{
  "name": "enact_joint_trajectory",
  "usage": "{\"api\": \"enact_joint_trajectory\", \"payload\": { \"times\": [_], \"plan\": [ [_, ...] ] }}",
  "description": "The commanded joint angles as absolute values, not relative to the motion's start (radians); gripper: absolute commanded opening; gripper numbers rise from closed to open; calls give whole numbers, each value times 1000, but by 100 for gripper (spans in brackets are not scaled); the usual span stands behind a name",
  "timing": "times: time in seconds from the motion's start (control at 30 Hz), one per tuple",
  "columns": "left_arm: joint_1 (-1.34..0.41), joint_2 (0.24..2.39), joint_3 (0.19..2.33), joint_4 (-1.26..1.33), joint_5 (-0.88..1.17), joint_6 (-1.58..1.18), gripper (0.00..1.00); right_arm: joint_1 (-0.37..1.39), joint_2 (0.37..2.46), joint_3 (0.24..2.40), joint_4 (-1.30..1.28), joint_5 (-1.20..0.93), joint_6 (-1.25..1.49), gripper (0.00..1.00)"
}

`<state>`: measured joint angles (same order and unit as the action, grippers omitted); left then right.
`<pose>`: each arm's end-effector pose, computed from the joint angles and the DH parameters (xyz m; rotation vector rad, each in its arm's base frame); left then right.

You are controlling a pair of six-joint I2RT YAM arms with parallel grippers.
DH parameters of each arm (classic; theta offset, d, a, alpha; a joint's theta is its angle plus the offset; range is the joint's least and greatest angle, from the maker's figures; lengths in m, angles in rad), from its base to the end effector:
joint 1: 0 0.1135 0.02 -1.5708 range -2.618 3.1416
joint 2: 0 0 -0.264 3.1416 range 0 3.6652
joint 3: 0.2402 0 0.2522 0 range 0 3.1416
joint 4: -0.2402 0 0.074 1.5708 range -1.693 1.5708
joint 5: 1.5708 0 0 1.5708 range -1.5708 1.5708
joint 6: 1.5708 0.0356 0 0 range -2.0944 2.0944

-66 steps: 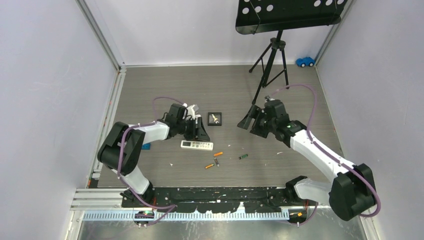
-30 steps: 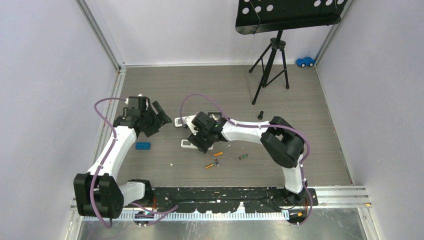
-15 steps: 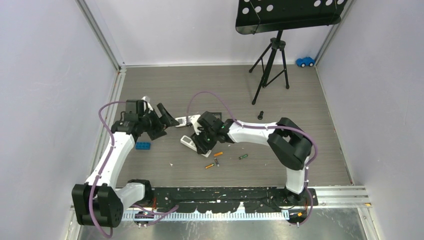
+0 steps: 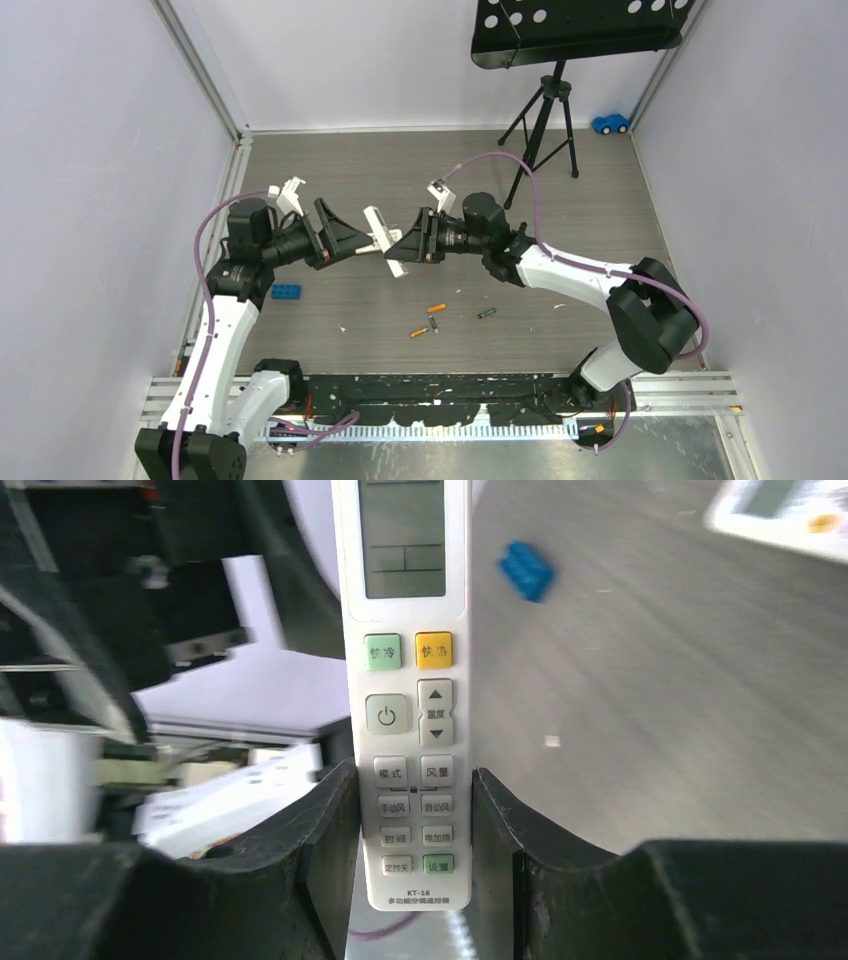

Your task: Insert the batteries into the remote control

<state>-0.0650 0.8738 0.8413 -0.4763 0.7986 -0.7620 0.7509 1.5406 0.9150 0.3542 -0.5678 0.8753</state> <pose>0.1816 -0.0374 0.3198 -0.2298 2.1687 -1.3174 0.2398 0.2500 0.2547 -0.3333 2.1200 1.5764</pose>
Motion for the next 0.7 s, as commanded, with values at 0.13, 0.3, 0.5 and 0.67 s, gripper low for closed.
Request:
{"api": "enact_joint_trajectory", "payload": {
  "times": [0.13, 0.3, 0.5, 0.67],
  "plan": [
    [-62, 883, 865, -198, 1029, -967, 92, 765, 1464, 878, 763, -703, 1337, 14],
    [-62, 896, 869, -136, 1045, -1051, 91, 773, 1471, 883, 861, -731, 1444, 14],
    [-63, 912, 859, -39, 1033, -1140, 78, 784, 1491, 901, 882, -746, 1493, 14],
    [-64, 920, 834, 40, 1035, -1202, 71, 799, 1521, 918, 911, -761, 1527, 14]
  ]
}}
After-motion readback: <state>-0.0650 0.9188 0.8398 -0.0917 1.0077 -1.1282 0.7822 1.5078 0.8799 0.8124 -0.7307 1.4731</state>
